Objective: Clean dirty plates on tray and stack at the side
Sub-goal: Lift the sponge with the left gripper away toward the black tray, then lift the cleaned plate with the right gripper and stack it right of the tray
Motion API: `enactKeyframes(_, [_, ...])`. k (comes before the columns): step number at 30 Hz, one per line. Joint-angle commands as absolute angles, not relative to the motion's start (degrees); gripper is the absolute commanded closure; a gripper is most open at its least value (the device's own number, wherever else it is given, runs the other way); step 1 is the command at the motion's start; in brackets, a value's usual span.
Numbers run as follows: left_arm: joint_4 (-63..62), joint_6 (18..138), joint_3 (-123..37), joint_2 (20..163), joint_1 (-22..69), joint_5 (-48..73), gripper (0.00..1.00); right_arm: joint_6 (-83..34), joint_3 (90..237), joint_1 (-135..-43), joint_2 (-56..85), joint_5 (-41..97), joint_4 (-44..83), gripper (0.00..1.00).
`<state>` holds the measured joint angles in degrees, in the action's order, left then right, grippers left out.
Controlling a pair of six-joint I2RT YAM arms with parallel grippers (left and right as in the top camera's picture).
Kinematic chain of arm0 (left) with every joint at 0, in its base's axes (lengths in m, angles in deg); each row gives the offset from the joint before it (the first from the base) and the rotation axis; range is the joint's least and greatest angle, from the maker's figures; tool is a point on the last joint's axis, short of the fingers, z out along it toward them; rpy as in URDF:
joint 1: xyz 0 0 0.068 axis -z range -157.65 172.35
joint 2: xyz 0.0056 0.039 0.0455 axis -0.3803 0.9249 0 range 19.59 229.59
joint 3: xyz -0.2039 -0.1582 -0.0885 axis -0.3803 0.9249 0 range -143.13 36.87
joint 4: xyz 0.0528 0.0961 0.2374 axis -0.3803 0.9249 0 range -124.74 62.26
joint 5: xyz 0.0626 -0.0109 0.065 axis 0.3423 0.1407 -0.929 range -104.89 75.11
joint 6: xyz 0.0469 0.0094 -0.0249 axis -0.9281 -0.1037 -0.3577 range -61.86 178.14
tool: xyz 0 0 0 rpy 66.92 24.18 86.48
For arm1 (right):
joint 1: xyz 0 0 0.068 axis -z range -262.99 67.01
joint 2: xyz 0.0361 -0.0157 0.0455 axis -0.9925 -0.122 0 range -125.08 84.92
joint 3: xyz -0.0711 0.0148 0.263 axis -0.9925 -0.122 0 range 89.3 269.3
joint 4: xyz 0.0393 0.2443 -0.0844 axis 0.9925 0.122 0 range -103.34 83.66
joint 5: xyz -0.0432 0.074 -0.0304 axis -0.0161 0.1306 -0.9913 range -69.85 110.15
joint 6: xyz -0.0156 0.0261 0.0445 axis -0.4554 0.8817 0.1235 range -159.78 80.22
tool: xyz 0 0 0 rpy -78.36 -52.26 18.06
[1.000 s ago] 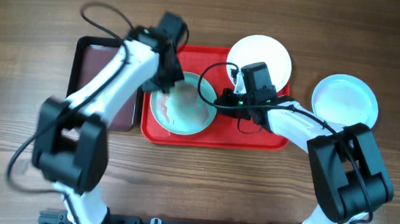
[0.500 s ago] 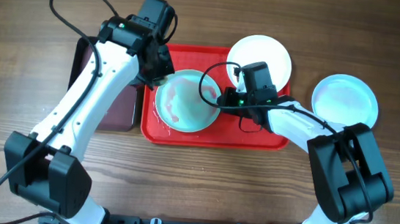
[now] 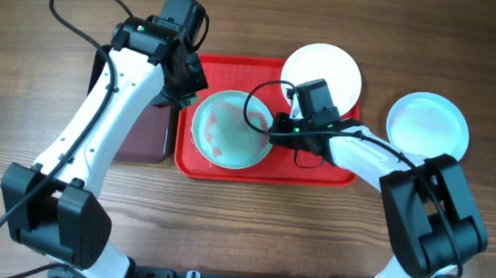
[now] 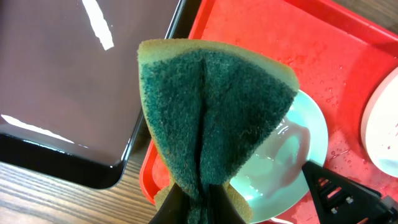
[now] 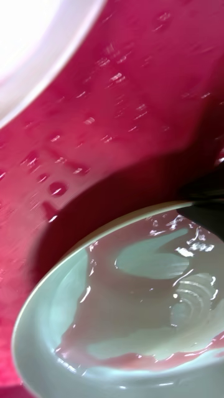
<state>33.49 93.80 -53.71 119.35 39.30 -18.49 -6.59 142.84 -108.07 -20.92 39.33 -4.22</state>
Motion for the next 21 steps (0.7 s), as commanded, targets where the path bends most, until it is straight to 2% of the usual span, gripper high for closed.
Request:
enactKeyframes(1, [33.6, 92.8, -53.3, 119.7, 38.5, -19.0, 0.96, -5.3, 143.1, -108.2, -12.2, 33.6, 1.0, 0.96])
enactKeyframes(5, [32.2, 88.2, -53.3, 119.7, 36.8, -13.9, 0.96, -5.5, 143.1, -108.2, 0.2, 21.7, 11.2, 0.96])
enactKeyframes(9, [29.8, 83.1, -53.3, 119.7, 35.1, -7.0, 0.96, -9.1, 143.1, -109.2, 8.1, 11.2, 14.8, 0.96])
enactKeyframes(14, [27.3, 80.2, -53.3, 119.8, 34.9, -1.3, 0.96, -15.5, 143.8, -115.8, 10.9, -10.5, 16.1, 0.96])
enactKeyframes(21, [25.8, 80.2, -53.3, 119.9, 34.9, -1.2, 0.96, -22.2, 143.8, -126.3, 10.9, -32.2, 15.4, 0.96])
